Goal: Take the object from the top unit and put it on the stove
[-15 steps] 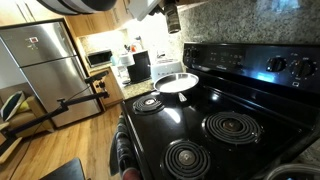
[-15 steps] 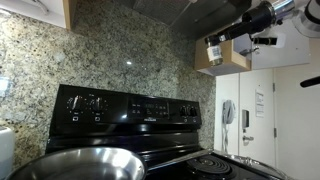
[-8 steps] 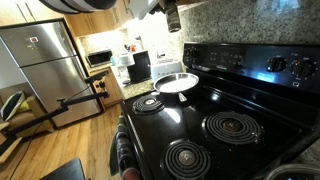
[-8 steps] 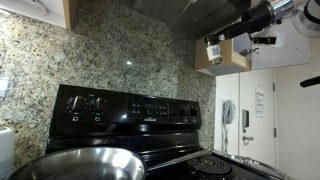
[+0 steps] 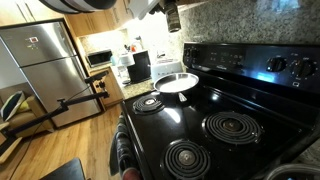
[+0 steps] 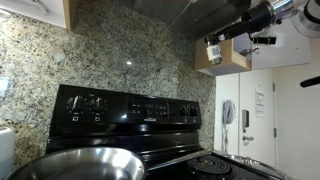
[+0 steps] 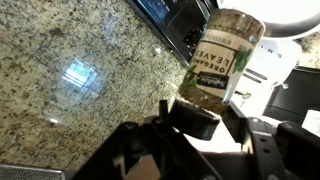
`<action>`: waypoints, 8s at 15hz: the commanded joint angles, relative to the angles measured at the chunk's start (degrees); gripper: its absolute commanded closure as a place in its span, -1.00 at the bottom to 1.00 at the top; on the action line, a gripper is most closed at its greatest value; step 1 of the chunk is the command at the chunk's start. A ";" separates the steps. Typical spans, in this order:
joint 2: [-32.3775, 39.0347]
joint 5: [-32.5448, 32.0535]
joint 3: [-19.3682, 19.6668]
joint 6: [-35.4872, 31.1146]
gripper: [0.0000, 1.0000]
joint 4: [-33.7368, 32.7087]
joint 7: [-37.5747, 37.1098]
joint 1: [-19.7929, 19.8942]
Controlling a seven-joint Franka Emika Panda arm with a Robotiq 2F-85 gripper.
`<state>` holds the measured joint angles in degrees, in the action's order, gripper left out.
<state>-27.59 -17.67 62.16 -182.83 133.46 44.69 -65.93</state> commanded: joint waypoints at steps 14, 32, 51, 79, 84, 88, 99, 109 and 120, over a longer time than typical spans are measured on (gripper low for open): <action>0.16 0.76 -0.37 0.02 -0.14 0.05 0.51 0.27; 0.23 3.29 21.13 0.28 0.36 -7.50 -0.97 -21.69; -0.17 2.93 21.67 0.28 -0.14 -7.58 -0.92 -21.98; 2.91 1.90 61.35 3.69 0.36 -23.61 -2.20 -54.41; 5.58 0.86 75.68 8.78 0.36 -26.22 -5.87 -65.20; 6.38 -2.40 83.85 16.82 0.36 -28.48 -10.31 -72.09; 0.66 -19.00 64.52 33.97 0.36 -31.23 -18.29 -60.33; -2.21 -23.42 61.33 33.48 0.36 -31.68 -18.95 -57.29; -16.27 -39.56 58.85 43.92 0.36 -37.99 -19.68 -58.50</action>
<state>-40.87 -53.43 122.96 -142.43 98.28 26.58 -123.63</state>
